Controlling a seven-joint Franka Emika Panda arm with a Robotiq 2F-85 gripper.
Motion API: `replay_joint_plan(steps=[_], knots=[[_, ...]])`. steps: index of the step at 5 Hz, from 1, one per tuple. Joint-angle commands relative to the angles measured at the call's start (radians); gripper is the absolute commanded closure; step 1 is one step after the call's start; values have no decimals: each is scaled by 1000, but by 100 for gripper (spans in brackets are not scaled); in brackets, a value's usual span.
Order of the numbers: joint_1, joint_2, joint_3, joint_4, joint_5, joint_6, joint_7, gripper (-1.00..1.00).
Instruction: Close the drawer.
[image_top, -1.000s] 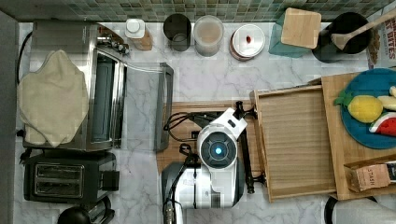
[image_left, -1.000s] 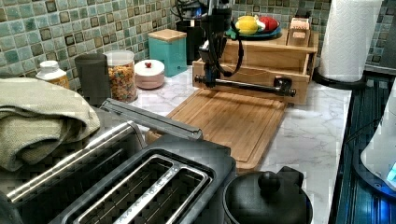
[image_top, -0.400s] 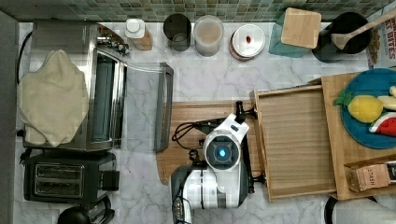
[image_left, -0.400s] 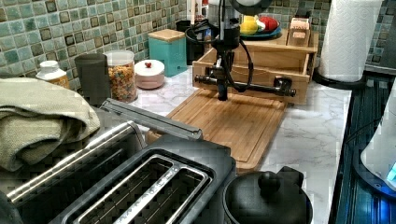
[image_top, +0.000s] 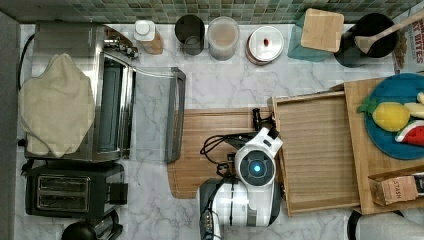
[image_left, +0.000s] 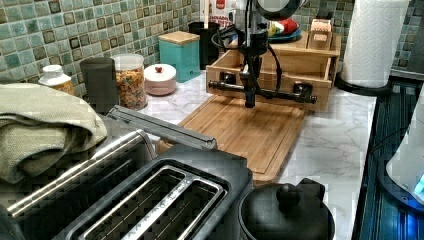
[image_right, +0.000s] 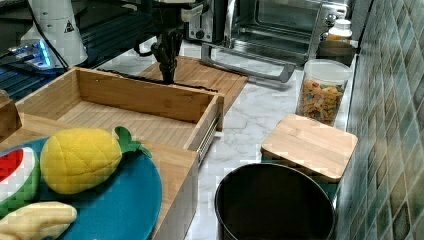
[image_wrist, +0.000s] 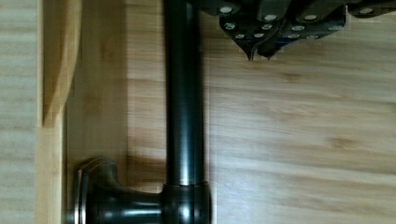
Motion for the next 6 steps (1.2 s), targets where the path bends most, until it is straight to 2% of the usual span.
replay_joint_plan(steps=[1,3,6], knots=[[-125,42,-115,132,-7,40,-200,100],[-199,114,-206,294,63,14,-395,100],[-242,207,-323,514,170,-53,-583,100]])
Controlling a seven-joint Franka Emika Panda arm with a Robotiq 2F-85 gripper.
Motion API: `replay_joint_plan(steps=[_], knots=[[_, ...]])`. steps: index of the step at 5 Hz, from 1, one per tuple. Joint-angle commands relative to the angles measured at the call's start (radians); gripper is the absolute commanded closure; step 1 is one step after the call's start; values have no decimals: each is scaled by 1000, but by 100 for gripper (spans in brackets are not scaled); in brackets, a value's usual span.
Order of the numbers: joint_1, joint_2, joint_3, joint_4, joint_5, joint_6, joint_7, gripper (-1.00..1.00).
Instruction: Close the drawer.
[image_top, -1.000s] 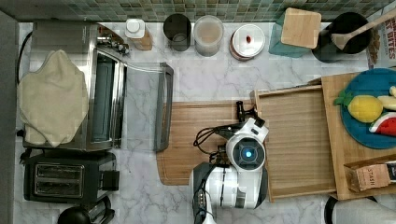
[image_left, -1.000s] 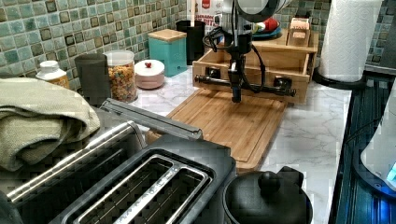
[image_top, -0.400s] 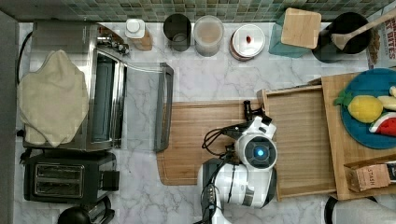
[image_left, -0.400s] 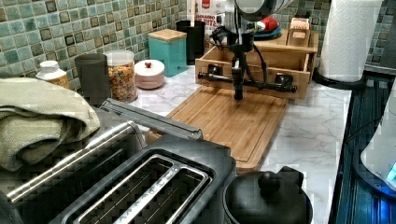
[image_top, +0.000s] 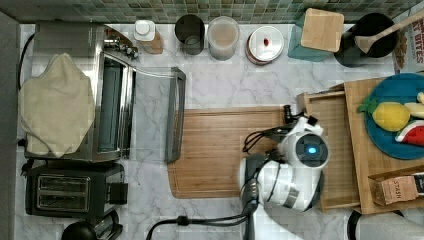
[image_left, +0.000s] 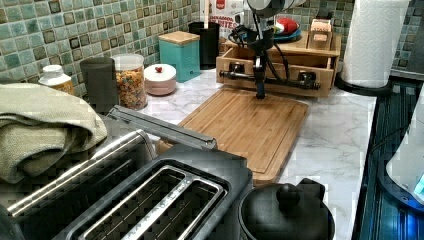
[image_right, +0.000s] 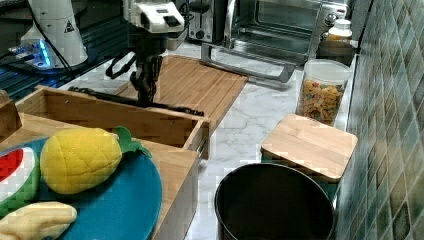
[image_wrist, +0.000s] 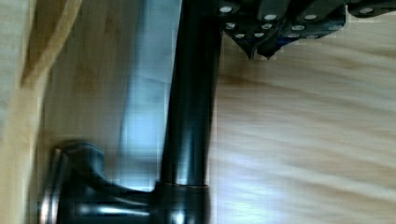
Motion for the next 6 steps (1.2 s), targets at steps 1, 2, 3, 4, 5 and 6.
replay_joint_plan(steps=[1,2,3,4,5,6], knots=[[-200,64,-159,365,140,20,-263,100],[-239,136,-138,425,231,66,-343,100],[-218,138,-162,449,203,24,-313,100],[-214,139,-166,450,205,24,-315,100],[-214,139,-166,449,205,24,-315,100],[-213,139,-166,449,206,24,-316,100]])
